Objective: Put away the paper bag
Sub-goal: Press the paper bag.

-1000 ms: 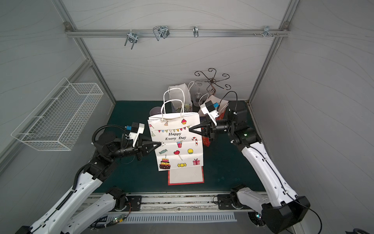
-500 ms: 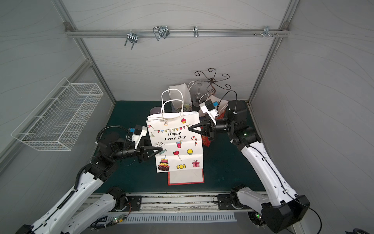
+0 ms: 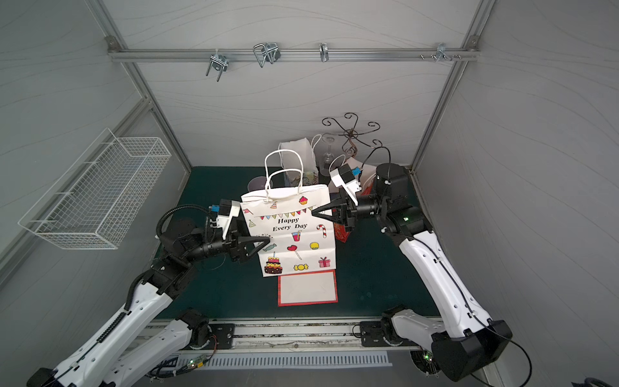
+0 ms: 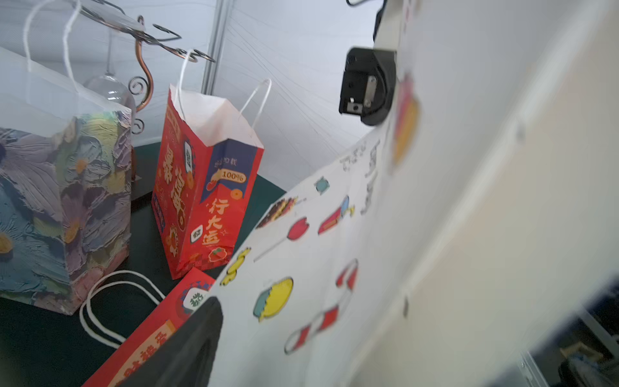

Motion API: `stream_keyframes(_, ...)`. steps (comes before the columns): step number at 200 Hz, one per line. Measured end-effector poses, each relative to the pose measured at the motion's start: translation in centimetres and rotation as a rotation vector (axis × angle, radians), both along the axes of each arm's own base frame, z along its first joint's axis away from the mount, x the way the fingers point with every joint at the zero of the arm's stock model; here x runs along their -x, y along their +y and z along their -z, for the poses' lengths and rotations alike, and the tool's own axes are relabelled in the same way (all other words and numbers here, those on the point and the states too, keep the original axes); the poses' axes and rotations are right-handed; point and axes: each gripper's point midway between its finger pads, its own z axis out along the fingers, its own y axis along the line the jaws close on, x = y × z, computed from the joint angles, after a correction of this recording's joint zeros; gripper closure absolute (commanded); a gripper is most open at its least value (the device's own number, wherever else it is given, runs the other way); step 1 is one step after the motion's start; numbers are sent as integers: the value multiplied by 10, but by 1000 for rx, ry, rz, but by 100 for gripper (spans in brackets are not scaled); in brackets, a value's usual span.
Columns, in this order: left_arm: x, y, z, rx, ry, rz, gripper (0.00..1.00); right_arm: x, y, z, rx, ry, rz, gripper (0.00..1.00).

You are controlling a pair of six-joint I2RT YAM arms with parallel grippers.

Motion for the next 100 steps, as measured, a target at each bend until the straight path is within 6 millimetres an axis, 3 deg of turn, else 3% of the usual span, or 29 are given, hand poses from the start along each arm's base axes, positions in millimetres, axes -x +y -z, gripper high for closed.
stream_keyframes(17, -6, -2, -8, 37, 1, -7, 61, -3, 2, 5, 8, 5, -2, 100)
stream_keyframes(50, -7, -2, -29, 113, -15, -3, 100, -7, 3, 9, 17, 16, 1, 100)
stream_keyframes(68, -5, -2, -37, 144, -12, 12, 100, -7, 3, 8, 15, 11, 1, 100)
stream_keyframes(73, -4, -2, -39, 150, -11, 13, 87, -7, 3, 8, 14, 10, 1, 100)
stream_keyframes(79, -4, -2, -40, 155, -12, 14, 64, -7, 3, 8, 14, 8, 1, 100)
stream_keyframes(83, -4, -2, -41, 160, -12, 14, 53, -6, 3, 8, 13, 7, 0, 100)
stream_keyframes(90, -4, -1, -45, 172, -18, 14, 45, -6, 3, 8, 15, 10, 0, 100)
stream_keyframes(100, -3, -1, -51, 185, -31, 12, 43, -6, 3, 9, 18, 13, 1, 100)
